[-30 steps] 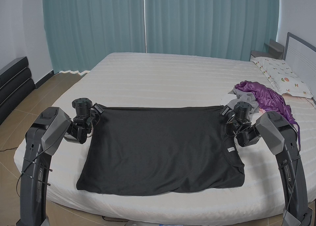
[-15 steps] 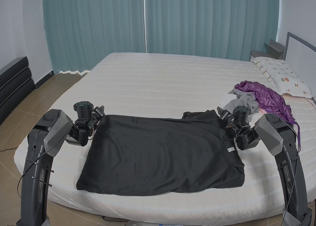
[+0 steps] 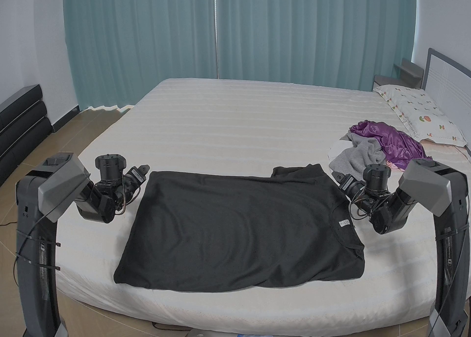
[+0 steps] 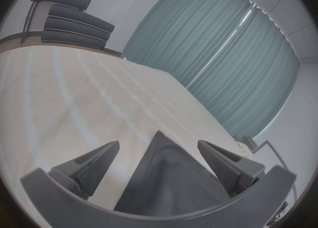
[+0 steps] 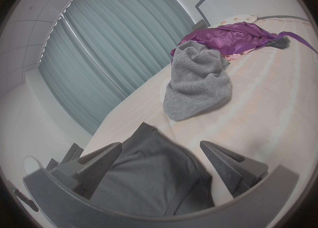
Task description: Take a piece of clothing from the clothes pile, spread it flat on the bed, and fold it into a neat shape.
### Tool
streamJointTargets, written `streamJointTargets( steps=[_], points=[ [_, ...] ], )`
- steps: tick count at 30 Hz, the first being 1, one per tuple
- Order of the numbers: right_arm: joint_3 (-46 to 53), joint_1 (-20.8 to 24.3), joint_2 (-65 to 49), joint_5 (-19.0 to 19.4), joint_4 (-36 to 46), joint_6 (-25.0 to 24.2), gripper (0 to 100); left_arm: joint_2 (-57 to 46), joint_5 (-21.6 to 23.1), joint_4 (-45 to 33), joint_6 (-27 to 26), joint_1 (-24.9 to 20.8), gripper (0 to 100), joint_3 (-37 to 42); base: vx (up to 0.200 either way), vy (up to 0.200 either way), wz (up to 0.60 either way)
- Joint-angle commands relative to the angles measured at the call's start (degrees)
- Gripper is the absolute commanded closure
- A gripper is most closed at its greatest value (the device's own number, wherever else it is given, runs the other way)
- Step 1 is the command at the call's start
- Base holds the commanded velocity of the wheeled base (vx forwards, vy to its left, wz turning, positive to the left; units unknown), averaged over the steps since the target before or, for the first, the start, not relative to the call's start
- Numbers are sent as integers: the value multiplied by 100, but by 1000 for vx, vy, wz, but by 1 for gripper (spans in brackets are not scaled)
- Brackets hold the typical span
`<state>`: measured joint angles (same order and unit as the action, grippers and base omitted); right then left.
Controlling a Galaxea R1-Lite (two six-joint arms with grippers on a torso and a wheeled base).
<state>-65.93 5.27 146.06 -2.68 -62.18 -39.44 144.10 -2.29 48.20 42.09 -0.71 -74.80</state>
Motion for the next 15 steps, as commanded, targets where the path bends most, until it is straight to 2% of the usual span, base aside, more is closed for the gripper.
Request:
streamJointTargets(
  steps=[1,4,5,8,11,15],
  points=[
    [2743,115,-2064,470,-822,-442,0,-2150,590,497,97,44,0,2910,0,0,0],
    [3622,220,-2477,576,-997,-653,0,-2642,660,603,405,-35,0,3754,0,0,0],
    [3719,238,-2512,576,-1015,-671,0,-2660,660,603,422,-44,0,3798,0,0,0],
    [4765,423,-2784,576,-1498,-767,0,-3046,660,629,554,-228,0,4624,0,0,0],
    [5274,458,-2758,576,-1850,-811,0,-3275,677,638,625,-290,0,4958,0,0,0],
    [5933,493,-2591,593,-2448,-1040,0,-3582,924,620,1196,-457,0,5362,0,0,0]
  ],
)
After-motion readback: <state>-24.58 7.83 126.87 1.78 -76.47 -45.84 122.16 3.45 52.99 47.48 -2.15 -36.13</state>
